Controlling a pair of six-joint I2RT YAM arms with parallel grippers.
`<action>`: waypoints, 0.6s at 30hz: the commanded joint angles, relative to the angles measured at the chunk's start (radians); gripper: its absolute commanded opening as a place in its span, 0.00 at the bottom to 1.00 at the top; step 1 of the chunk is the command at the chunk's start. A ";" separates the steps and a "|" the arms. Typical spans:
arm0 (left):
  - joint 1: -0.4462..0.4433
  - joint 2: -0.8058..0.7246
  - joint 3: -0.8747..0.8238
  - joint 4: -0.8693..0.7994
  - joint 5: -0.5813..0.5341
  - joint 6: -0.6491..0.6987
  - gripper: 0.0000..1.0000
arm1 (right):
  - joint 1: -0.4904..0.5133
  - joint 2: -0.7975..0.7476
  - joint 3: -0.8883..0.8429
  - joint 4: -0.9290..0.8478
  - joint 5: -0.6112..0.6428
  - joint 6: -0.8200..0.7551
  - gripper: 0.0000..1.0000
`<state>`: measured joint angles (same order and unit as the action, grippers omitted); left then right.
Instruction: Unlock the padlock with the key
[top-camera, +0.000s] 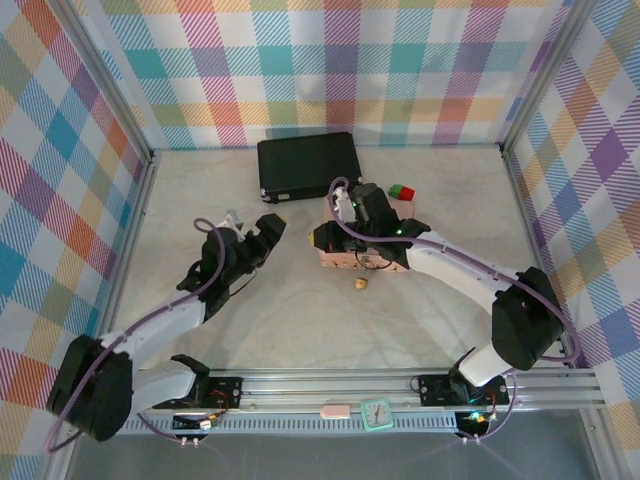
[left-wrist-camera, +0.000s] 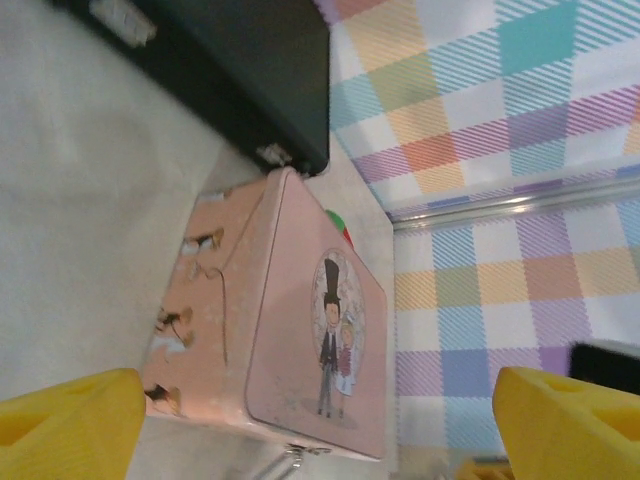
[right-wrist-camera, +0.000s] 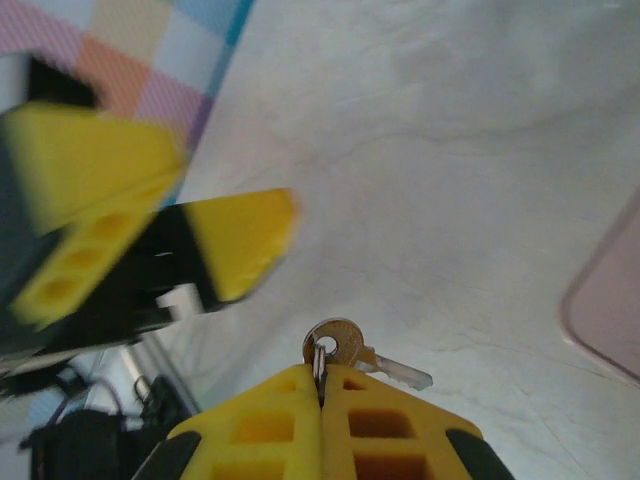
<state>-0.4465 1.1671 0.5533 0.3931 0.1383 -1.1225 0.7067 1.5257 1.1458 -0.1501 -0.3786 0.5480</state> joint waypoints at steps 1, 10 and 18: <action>-0.018 0.083 0.094 0.029 0.063 -0.269 0.90 | -0.009 -0.024 0.053 0.042 -0.210 -0.159 0.00; -0.053 0.155 0.175 -0.021 0.205 -0.436 0.78 | -0.033 0.007 0.111 -0.105 -0.317 -0.497 0.00; -0.078 0.128 0.195 -0.161 0.271 -0.480 0.66 | -0.033 0.039 0.134 -0.174 -0.304 -0.704 0.00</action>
<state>-0.5167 1.3174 0.7193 0.3149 0.3614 -1.5455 0.6788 1.5360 1.2507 -0.2691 -0.6544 -0.0177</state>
